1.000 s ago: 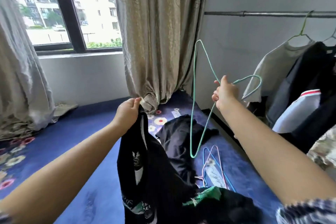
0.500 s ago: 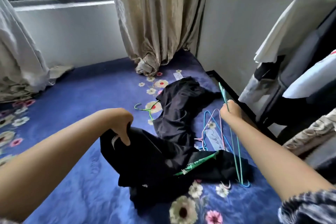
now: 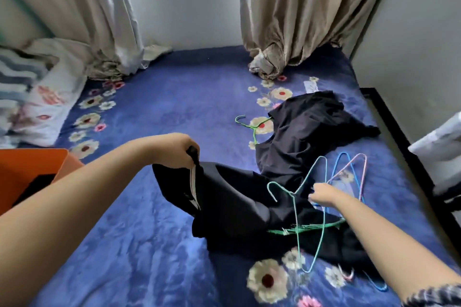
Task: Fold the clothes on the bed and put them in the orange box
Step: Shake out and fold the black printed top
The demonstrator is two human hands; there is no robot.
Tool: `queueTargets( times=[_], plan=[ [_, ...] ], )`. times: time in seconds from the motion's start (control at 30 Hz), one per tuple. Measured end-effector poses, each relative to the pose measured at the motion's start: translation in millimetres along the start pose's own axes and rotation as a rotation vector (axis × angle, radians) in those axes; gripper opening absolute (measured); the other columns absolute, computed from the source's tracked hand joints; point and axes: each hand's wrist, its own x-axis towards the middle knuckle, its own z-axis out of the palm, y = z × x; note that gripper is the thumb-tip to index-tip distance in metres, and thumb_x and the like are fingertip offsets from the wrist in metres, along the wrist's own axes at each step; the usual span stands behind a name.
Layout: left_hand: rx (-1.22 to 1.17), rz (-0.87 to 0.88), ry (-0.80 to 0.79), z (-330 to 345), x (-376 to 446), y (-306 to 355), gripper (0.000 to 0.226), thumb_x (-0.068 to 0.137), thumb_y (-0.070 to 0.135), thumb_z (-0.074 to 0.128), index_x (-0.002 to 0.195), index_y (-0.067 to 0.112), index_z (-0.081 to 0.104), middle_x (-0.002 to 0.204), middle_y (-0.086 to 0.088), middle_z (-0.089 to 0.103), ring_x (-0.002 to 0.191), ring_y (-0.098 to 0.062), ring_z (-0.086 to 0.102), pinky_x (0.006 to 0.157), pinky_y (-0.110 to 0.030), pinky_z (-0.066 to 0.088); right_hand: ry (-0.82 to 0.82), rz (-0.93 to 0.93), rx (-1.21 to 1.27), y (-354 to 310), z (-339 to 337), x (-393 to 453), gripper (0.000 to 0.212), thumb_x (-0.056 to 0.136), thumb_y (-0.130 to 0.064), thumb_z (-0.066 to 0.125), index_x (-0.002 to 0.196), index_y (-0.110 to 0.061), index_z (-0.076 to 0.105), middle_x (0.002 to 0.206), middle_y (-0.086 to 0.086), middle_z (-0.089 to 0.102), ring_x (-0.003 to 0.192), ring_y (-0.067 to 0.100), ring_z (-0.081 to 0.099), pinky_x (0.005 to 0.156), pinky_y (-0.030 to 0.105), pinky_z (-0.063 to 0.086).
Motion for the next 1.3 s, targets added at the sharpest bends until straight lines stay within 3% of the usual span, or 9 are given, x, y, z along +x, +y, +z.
queueTargets(
  times=[0.17, 0.27, 0.47, 0.6, 0.7, 0.87, 0.93, 1.13, 1.3],
  plan=[
    [-0.346, -0.13, 0.307, 11, -21, -29, 0.024, 0.094, 0.031, 0.05, 0.087, 0.011, 0.06, 0.079, -0.004, 0.053, 0.078, -0.02, 0.045, 0.058, -0.028, 0.031, -0.257, -0.411, 0.031, -74, 55, -14, 0.106, 0.08, -0.044, 0.067, 0.148, -0.008, -0.006, 0.157, 0.009, 0.0, 0.144, 0.021, 0.008, 0.116, 0.03, 0.014],
    [-0.631, -0.105, 0.41, 12, -33, -48, 0.028, 0.094, 0.029, 0.051, 0.074, 0.01, 0.052, 0.07, -0.008, 0.047, 0.063, -0.019, 0.043, 0.053, -0.024, 0.031, 0.027, -0.482, -0.054, -130, 95, -41, 0.119, 0.072, -0.051, 0.071, 0.148, -0.013, -0.013, 0.155, 0.009, -0.015, 0.145, 0.025, 0.0, 0.115, 0.04, 0.018],
    [-1.187, 0.144, 0.597, -29, -83, -105, 0.025, 0.094, 0.025, 0.052, 0.072, 0.013, 0.049, 0.075, -0.012, 0.049, 0.07, -0.024, 0.05, 0.069, -0.033, 0.04, 0.611, -0.284, 0.361, -222, 69, -67, 0.033, 0.089, -0.017, 0.052, 0.121, -0.01, 0.049, 0.124, 0.012, 0.055, 0.113, 0.028, 0.052, 0.079, 0.032, 0.039],
    [-0.836, 0.313, 0.851, -65, -111, -147, 0.035, 0.088, 0.035, 0.06, 0.063, 0.015, 0.046, 0.063, -0.004, 0.045, 0.063, -0.019, 0.044, 0.061, -0.029, 0.034, 0.981, -0.2, 0.976, -230, -38, -111, 0.024, 0.087, -0.009, 0.04, 0.09, 0.003, 0.062, 0.097, 0.029, 0.063, 0.082, 0.025, 0.051, 0.065, 0.03, 0.028],
    [-0.414, 0.308, 0.866, -88, -131, -164, 0.049, 0.055, 0.063, 0.069, 0.077, 0.023, 0.051, 0.07, 0.004, 0.056, 0.07, -0.014, 0.053, 0.068, -0.025, 0.042, 1.283, -0.245, 1.01, -230, -114, -164, 0.034, 0.081, -0.015, 0.037, 0.085, 0.008, 0.062, 0.084, 0.026, 0.06, 0.082, 0.031, 0.053, 0.07, 0.034, 0.033],
    [0.296, 0.217, 0.726, -124, -150, -169, 0.102, 0.056, 0.054, 0.08, 0.14, 0.029, 0.026, 0.122, -0.001, 0.052, 0.112, -0.021, 0.053, 0.089, -0.032, 0.045, 1.334, -0.291, 0.926, -234, -179, -228, 0.017, 0.085, 0.002, 0.041, 0.082, 0.008, 0.057, 0.074, 0.015, 0.052, 0.075, 0.021, 0.044, 0.058, 0.028, 0.023],
    [0.539, 0.121, 0.787, -128, -147, -172, 0.091, 0.075, 0.04, 0.072, 0.144, 0.03, 0.015, 0.123, -0.005, 0.045, 0.112, -0.022, 0.052, 0.085, -0.033, 0.046, 1.271, -0.32, 0.832, -237, -191, -245, 0.017, 0.084, 0.0, 0.041, 0.072, 0.003, 0.053, 0.065, 0.009, 0.049, 0.073, 0.021, 0.044, 0.06, 0.03, 0.027],
    [0.012, 0.055, 1.013, -140, -169, -189, 0.019, 0.083, 0.004, 0.049, 0.101, 0.007, 0.052, 0.111, -0.01, 0.055, 0.092, -0.025, 0.052, 0.069, -0.031, 0.038, 1.212, -0.259, 0.692, -243, -207, -289, 0.031, 0.086, -0.018, 0.042, 0.056, -0.02, 0.045, 0.067, 0.006, 0.051, 0.078, 0.026, 0.048, 0.063, 0.03, 0.033],
    [-0.122, 0.085, 1.171, -144, -191, -205, 0.029, 0.078, -0.006, 0.046, 0.103, 0.0, 0.059, 0.102, -0.015, 0.056, 0.097, -0.03, 0.051, 0.075, -0.034, 0.04, 1.049, -0.325, 0.77, -236, -211, -301, 0.034, 0.089, -0.008, 0.044, 0.058, -0.018, 0.055, 0.058, -0.002, 0.054, 0.065, 0.02, 0.051, 0.056, 0.025, 0.037]
  ],
)
